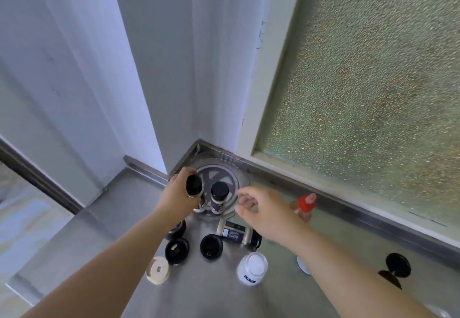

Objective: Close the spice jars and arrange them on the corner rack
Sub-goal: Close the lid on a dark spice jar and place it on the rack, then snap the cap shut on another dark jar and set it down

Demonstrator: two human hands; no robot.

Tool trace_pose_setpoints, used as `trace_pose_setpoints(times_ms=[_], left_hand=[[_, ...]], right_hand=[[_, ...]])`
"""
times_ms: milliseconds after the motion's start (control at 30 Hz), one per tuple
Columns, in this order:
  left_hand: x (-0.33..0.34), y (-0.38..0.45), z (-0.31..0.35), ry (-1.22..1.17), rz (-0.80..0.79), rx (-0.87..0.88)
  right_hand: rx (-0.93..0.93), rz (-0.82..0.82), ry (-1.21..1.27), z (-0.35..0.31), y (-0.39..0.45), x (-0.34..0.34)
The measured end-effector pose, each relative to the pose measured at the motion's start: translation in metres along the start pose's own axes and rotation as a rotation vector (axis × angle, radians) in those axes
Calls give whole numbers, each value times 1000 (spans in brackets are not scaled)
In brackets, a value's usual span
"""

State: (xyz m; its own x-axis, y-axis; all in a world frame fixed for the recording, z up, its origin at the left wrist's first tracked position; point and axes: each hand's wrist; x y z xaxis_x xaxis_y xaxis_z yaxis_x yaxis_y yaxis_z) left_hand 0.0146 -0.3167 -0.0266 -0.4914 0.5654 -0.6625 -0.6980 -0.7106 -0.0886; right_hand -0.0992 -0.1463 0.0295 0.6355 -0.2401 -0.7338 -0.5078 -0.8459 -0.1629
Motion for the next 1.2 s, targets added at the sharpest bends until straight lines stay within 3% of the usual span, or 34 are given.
trace_pose_setpoints(times_ms=[333,400,533,700,767,967,1200], left_hand=[[14,7,-6,144,-200,17],[12,-3,0,137,-144,44],[12,-25,39,170,94,280],[43,-55,114,89,-117,606],[66,-67,136,74,-203,657],[158,-106,176,38,-534,606],[251,-128,180,-11,-623,309]], right_hand=[[29,-20,-15,12,-7,10],[28,-1,3,14,-15,5],[34,47,34,21,-37,-8],[83,142,-33,40,-86,-40],[134,195,-47,56,-114,-56],[401,347,-25,121,-197,-92],[457,359,32,160,-241,-88]])
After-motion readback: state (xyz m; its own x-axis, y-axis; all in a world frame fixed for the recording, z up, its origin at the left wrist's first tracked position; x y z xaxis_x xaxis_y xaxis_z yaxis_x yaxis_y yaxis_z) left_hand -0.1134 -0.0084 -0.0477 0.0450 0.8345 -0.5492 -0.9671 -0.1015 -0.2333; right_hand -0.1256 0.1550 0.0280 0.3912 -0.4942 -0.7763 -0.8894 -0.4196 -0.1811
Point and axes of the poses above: each hand's wrist, its own y-axis towards the middle knuckle, its own x-axis out of the palm, z = x × y, and after that the axes turned 1 degree about -y, right-handed
